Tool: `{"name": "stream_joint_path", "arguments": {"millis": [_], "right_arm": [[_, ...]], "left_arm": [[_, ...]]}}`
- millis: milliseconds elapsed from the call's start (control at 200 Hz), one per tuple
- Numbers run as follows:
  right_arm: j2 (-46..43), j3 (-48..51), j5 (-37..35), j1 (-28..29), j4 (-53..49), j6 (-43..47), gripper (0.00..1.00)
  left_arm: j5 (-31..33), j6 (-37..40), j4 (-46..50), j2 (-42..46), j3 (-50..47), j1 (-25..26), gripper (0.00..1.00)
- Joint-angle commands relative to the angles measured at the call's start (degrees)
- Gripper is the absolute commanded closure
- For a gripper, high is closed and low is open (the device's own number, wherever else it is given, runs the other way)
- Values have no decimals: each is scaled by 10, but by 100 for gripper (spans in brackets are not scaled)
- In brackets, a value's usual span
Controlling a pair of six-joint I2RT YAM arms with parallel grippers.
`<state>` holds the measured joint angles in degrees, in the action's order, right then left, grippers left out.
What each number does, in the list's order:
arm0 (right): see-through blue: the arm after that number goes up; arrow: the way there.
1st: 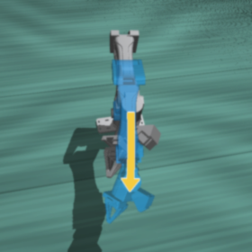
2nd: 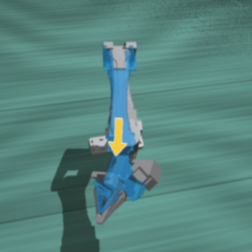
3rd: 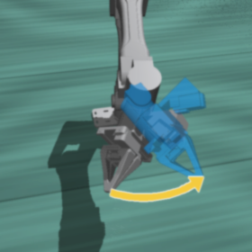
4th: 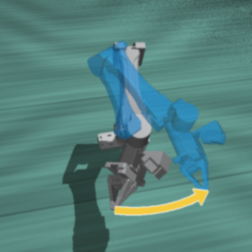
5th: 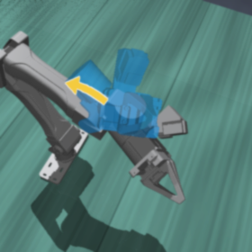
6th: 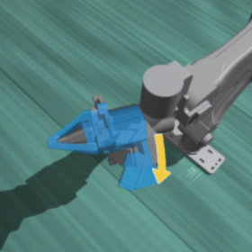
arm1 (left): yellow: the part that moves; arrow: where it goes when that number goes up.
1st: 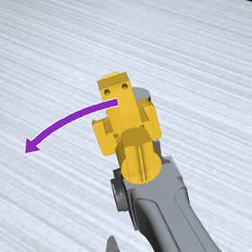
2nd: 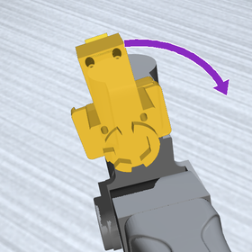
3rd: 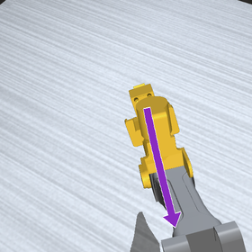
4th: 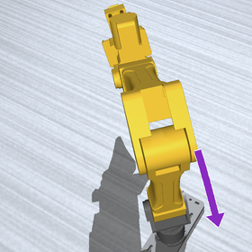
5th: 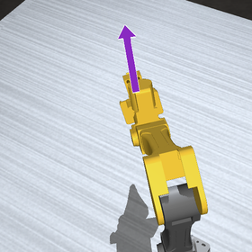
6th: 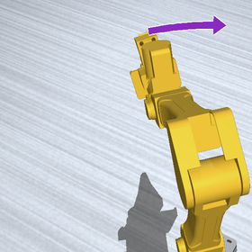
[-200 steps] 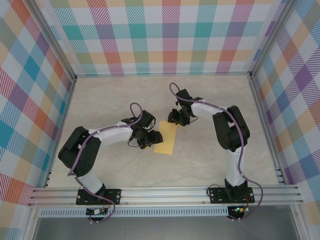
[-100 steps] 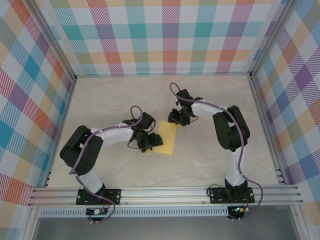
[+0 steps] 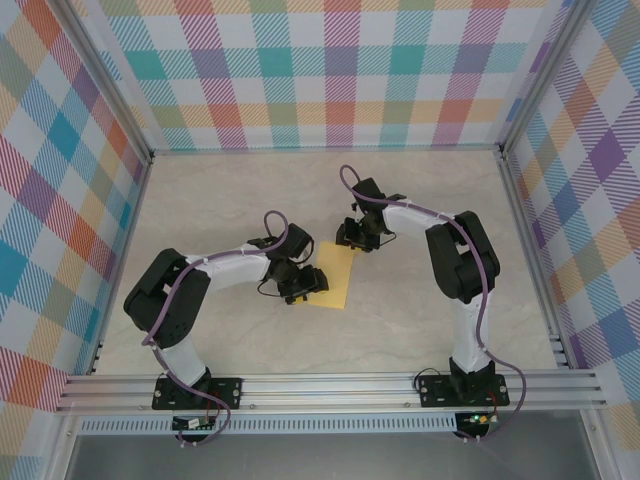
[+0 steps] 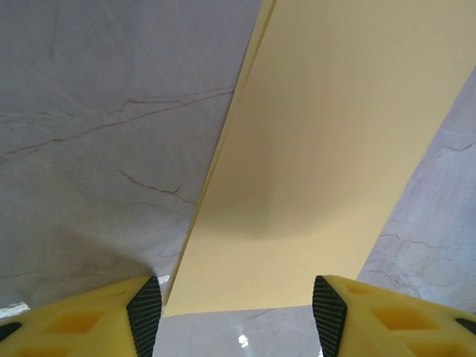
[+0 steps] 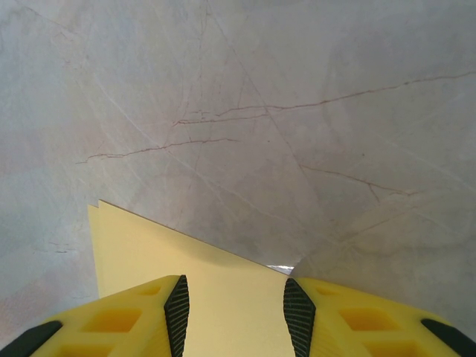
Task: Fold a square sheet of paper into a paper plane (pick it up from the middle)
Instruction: Fold the triangle a second time at the center of the table.
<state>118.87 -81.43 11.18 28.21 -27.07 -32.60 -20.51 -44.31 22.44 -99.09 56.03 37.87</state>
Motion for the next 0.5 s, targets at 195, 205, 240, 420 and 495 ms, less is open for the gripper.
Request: {"name": "stream_joint_path", "arguments": {"millis": [195,205,240,420,495], "right_arm": [[58,26,6,7,-7,-5,58],[58,26,6,7,-6,-5,58],[58,26,6,8,-6,-5,58],[60,25,7,8,-6,-5,58],[60,24,8,7,-6,-4,58]], "left_arm": [[-18,-6,-5,-9,17,11,41],[-17,-7,-5,-9,17,11,41],[-17,-7,-4,-8,17,10,42],[-18,-16,-12,-2,13,11,43],[-18,-20,-15,0,8,11,44]]}}
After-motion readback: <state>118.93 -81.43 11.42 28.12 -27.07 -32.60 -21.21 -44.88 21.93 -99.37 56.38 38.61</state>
